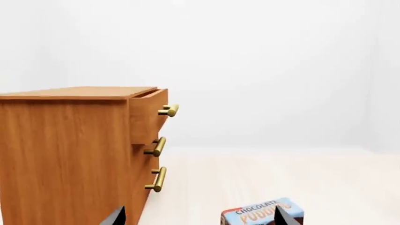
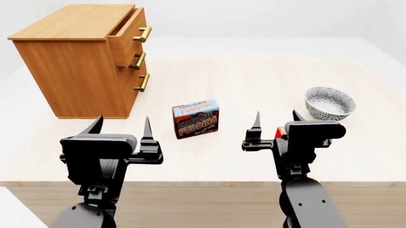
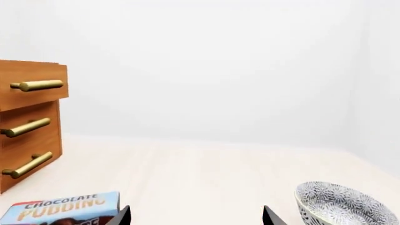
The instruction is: Put the butter at the back in the top drawer of the cabinet and close it.
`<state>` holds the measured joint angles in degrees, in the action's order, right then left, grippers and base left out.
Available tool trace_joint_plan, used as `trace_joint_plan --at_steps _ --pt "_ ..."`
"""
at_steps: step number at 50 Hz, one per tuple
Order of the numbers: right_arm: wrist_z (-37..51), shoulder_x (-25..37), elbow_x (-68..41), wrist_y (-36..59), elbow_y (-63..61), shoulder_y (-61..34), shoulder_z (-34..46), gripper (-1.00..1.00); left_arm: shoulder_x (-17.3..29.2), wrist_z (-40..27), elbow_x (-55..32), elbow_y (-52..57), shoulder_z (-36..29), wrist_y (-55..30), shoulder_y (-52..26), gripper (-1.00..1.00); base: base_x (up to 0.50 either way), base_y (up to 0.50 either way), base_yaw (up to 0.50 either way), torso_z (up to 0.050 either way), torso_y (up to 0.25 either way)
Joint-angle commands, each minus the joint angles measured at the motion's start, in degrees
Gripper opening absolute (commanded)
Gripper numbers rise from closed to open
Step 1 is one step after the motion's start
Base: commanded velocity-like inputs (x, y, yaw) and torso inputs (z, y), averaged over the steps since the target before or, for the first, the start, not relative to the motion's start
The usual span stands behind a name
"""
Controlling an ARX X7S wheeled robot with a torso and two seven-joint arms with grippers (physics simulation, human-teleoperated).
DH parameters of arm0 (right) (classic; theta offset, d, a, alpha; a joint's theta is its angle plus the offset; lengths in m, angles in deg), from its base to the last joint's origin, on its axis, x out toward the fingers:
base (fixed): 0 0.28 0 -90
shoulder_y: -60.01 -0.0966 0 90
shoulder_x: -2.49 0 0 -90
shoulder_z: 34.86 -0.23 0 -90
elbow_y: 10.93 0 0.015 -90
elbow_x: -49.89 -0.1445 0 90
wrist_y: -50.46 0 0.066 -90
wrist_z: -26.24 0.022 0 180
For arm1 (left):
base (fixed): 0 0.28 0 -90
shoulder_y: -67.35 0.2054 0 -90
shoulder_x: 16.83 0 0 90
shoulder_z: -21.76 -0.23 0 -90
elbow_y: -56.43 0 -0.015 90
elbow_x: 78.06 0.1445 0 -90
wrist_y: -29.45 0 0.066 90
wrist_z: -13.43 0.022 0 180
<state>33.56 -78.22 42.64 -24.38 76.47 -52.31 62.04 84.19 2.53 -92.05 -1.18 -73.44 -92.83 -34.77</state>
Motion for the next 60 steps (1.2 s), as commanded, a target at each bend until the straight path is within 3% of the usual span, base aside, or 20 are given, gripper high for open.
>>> trace_joint_plan --at_steps 1,7,53,60 --pt "-0.5 0.7 -1.3 5.0 1.3 -8.6 -0.3 1.00 0.9 -1.1 -1.5 5.1 0.5 -5.9 -3.5 1.00 0.00 0.00 0.00 0.000 0.000" --pt "-0.3 0.9 -1.6 4.1 0.0 -7.7 -0.4 1.00 1.1 -1.4 -2.0 6.1 1.0 -5.6 -3.1 1.00 0.06 0.00 0.00 0.000 0.000" --pt "0.8 1.9 -3.7 3.7 -1.8 -6.9 0.2 1.00 2.3 -3.0 -3.3 8.1 0.5 -4.8 -2.1 1.00 0.50 0.02 0.00 0.000 0.000" --pt "1.8 1.9 -4.1 3.3 -3.4 -6.1 -0.6 1.00 2.5 -3.2 -3.5 8.5 0.5 -4.7 -1.9 1.00 0.14 0.00 0.00 0.000 0.001"
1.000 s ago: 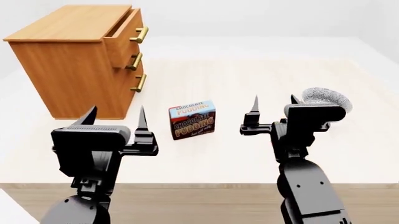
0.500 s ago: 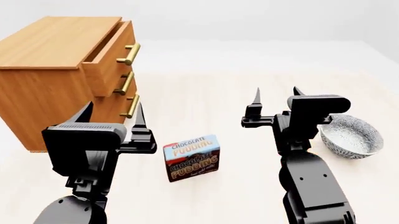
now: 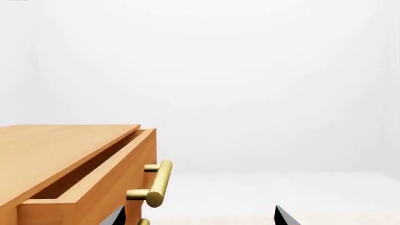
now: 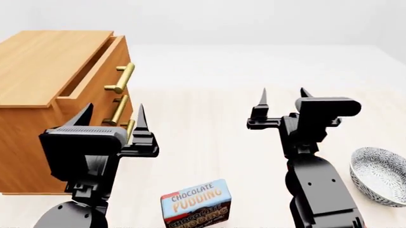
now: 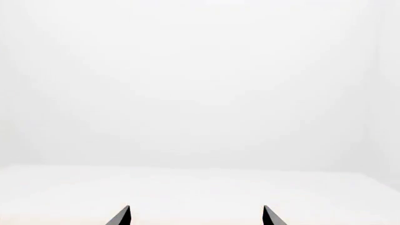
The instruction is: Put the butter at the back in the top drawer of the cabinet and close it.
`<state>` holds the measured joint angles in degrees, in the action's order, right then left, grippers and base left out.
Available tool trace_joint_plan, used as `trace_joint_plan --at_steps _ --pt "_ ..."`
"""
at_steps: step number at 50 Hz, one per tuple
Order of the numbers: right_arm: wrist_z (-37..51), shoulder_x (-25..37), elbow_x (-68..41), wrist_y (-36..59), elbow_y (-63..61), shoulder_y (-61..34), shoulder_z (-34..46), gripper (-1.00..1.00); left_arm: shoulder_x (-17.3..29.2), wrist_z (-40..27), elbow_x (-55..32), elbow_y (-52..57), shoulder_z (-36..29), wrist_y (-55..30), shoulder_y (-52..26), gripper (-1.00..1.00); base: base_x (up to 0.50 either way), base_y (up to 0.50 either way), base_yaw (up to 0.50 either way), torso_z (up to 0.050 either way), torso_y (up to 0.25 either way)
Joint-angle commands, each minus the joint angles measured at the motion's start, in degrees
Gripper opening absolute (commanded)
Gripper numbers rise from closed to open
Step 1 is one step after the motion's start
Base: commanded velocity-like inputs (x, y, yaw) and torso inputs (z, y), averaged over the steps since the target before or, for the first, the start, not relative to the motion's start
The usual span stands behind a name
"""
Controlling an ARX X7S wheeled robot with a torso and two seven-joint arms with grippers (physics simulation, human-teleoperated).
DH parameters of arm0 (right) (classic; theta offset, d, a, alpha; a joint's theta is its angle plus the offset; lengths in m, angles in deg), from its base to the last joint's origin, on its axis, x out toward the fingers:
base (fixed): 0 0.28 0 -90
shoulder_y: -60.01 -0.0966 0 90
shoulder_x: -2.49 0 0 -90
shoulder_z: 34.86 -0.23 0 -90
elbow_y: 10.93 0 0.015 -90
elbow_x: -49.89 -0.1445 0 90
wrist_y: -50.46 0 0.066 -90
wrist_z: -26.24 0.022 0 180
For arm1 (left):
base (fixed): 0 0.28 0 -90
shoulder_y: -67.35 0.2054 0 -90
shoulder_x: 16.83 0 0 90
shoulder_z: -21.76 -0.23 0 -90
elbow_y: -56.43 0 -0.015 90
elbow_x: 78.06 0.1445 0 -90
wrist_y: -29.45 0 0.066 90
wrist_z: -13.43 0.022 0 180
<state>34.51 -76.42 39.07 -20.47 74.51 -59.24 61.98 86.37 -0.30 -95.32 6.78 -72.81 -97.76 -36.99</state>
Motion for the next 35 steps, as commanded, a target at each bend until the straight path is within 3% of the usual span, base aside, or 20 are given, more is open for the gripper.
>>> trace_joint_plan --at_steps 1,11,20,35 --pt "0.9 0.2 -0.5 -0.6 -1.5 0.9 -0.5 1.00 0.4 -0.4 -0.3 0.7 -0.1 0.1 0.4 1.00 0.00 0.00 0.00 0.000 0.000" --pt "1.6 0.5 -0.7 0.2 -2.4 1.1 -0.4 1.00 1.2 -1.1 -2.6 5.5 1.0 -3.3 0.3 1.00 0.00 0.00 0.00 0.000 0.000" --pt "1.7 0.9 -1.2 0.5 -2.3 1.0 -0.5 1.00 2.0 -3.3 -8.6 12.0 5.2 -14.2 -4.6 1.00 0.00 0.00 0.00 0.000 0.000" --pt "2.1 1.6 -2.0 1.2 -3.4 1.5 -0.6 1.00 0.0 -9.8 -23.3 12.2 14.4 -46.7 -31.4 1.00 0.00 0.00 0.00 0.000 0.000"
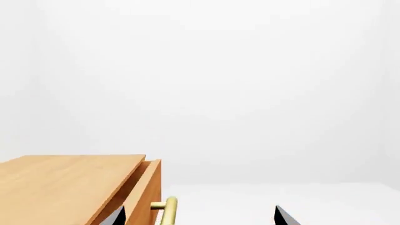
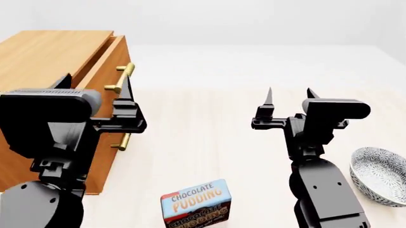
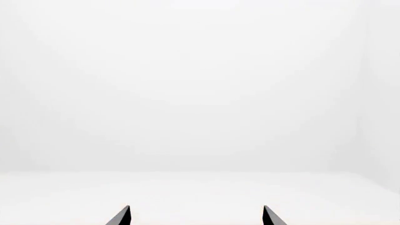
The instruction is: Put the butter at the back in the top drawer of the cabinet and close it.
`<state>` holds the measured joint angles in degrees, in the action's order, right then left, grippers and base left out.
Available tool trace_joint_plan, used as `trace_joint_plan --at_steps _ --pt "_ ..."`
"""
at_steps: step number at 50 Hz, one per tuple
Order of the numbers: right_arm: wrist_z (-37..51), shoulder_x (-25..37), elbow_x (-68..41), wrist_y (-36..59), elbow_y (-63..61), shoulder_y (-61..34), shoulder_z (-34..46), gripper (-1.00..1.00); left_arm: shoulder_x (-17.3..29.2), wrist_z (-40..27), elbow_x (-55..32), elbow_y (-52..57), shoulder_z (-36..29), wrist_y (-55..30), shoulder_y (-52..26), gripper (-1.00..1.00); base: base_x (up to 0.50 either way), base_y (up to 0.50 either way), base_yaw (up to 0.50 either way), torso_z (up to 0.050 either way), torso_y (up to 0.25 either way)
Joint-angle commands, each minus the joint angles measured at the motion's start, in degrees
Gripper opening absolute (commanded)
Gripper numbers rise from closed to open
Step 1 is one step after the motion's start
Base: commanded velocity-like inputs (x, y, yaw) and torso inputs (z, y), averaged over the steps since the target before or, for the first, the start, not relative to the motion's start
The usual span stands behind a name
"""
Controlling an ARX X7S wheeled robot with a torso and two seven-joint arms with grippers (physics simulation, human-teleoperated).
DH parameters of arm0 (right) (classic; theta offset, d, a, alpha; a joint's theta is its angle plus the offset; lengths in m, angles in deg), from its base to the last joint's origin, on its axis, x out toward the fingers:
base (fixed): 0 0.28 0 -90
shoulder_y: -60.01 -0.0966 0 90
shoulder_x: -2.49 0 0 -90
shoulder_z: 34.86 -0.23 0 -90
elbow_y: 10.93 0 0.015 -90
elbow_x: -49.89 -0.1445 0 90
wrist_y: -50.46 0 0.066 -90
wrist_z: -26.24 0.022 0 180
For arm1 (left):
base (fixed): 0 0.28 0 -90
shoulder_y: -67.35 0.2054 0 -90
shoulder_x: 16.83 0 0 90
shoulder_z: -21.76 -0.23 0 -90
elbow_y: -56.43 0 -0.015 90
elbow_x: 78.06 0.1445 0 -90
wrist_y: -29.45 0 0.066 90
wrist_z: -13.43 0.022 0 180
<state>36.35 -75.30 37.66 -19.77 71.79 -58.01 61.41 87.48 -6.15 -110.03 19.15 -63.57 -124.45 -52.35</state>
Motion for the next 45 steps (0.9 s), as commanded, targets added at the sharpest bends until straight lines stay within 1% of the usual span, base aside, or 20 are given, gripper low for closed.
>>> trace_joint_plan --at_steps 1,3,6,8,12,16,24,27,30,33,39,45 --pt "0.2 0.5 -0.6 0.6 -0.8 0.3 -0.1 1.00 -1.2 -4.3 -9.0 -1.5 5.3 -22.2 -18.4 1.00 0.00 0.00 0.00 0.000 0.000" --pt "0.2 0.6 -0.7 0.7 -0.8 0.3 0.0 1.00 -1.4 -4.7 -9.7 -4.4 5.6 -24.9 -22.2 1.00 0.00 0.00 0.00 0.000 0.000" --pt "0.2 0.7 -0.8 0.7 -0.8 0.3 0.0 1.00 -0.4 -6.8 -12.1 -10.0 4.6 -25.9 -26.6 1.00 0.00 0.00 0.00 0.000 0.000" --pt "0.2 0.7 -0.9 0.8 -0.8 0.3 0.1 1.00 0.5 -8.5 -13.8 -14.2 3.3 -25.8 -29.4 1.00 0.00 0.00 0.00 0.000 0.000" --pt "0.2 0.8 -1.0 1.0 -0.7 0.2 0.2 1.00 3.0 -13.1 -20.7 -26.8 -0.2 -25.9 -36.4 1.00 0.00 0.00 0.00 0.000 0.000" --pt "0.2 0.9 -1.1 1.1 -0.3 0.0 0.3 1.00 4.5 -14.3 -22.7 -36.5 -3.8 -25.6 -41.9 1.00 0.00 0.00 0.00 0.000 0.000" --pt "0.0 1.1 -1.6 1.3 -0.2 -0.1 0.5 1.00 5.3 -11.8 -21.3 -53.2 -11.1 -24.1 -51.1 1.00 0.00 0.00 0.00 0.000 0.000" --pt "-0.1 1.2 -1.9 1.3 -0.1 -0.1 0.4 1.00 4.5 -12.7 -21.8 -59.6 -11.3 -25.5 -54.5 1.00 0.00 0.00 0.00 0.000 0.000" --pt "-0.1 1.3 -2.1 1.4 -0.2 -0.1 0.4 1.00 4.3 -13.4 -22.7 -65.7 -13.4 -25.6 -57.9 1.00 0.00 0.00 0.00 0.000 0.000" --pt "-0.1 1.5 -2.3 1.6 -0.4 0.0 0.4 1.00 4.4 -13.2 -22.9 -70.1 -15.6 -25.2 -60.3 1.00 0.00 0.00 0.00 0.000 0.000" --pt "0.0 1.6 -2.4 1.6 -0.6 0.1 0.6 1.00 4.2 -10.0 -20.6 -78.8 -21.0 -22.8 -64.6 1.00 0.00 0.00 0.00 0.000 0.000" --pt "0.1 1.7 -2.5 1.7 -0.6 0.0 0.8 1.00 3.5 -7.3 -18.1 -85.0 -25.2 -20.1 -67.1 1.00 0.00 0.00 0.00 0.000 0.000"
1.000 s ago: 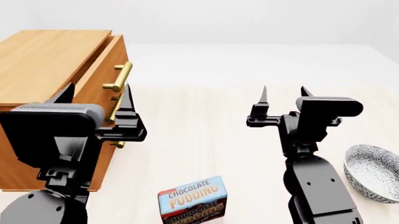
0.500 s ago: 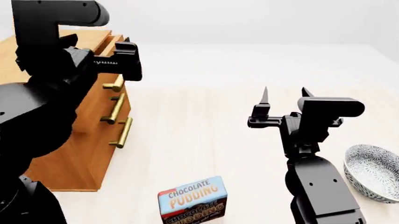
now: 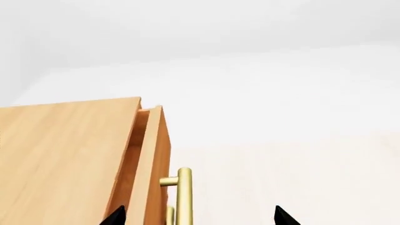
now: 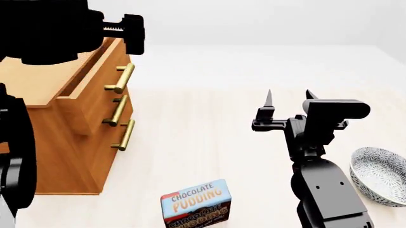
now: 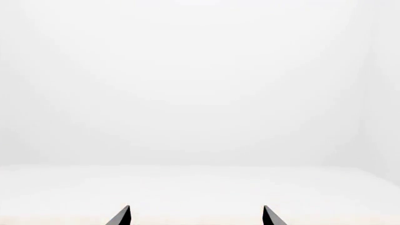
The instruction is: Put the butter at the back in the top drawer of the cabinet and close it.
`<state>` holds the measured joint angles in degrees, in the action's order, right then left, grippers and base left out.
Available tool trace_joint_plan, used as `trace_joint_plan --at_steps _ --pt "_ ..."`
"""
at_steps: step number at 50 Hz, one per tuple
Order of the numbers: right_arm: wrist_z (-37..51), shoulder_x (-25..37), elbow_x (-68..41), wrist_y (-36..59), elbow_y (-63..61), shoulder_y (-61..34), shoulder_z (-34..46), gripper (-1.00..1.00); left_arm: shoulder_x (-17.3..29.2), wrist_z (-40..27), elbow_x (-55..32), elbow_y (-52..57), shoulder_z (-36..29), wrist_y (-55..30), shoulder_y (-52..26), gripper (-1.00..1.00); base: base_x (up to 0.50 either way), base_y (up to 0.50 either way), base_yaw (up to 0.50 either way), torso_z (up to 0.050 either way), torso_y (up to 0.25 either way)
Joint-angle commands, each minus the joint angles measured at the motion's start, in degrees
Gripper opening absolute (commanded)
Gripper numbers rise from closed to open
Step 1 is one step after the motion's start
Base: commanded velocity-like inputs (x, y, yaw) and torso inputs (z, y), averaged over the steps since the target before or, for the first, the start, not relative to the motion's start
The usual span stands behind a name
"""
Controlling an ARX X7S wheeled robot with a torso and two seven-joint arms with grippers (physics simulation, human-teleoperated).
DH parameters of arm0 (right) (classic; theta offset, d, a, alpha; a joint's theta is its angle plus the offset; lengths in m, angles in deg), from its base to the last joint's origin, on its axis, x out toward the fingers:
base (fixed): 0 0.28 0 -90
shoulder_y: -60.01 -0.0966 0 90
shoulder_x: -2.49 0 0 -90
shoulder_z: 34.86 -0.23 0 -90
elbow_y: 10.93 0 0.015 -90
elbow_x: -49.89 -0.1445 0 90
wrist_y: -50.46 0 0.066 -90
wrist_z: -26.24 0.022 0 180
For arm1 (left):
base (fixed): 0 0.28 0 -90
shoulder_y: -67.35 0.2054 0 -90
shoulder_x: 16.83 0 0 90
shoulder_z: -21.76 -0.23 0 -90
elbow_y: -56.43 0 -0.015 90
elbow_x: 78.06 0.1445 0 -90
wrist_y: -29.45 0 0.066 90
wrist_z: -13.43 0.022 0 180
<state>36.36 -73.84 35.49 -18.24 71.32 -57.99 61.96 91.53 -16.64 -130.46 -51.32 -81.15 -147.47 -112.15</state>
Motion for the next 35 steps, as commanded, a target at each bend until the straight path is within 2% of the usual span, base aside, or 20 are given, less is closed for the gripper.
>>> trace_joint_plan --at_steps 1,35 --pt "0.1 0.3 -0.4 0.2 -0.1 0.0 0.2 1.00 -0.7 3.5 2.6 -15.3 -8.1 3.2 -7.6 1.00 0.00 0.00 0.00 0.000 0.000" --pt "0.5 0.9 -1.1 0.3 0.1 -0.3 0.9 1.00 -4.2 15.2 10.5 -37.2 -19.3 14.7 -11.3 1.00 0.00 0.00 0.00 0.000 0.000"
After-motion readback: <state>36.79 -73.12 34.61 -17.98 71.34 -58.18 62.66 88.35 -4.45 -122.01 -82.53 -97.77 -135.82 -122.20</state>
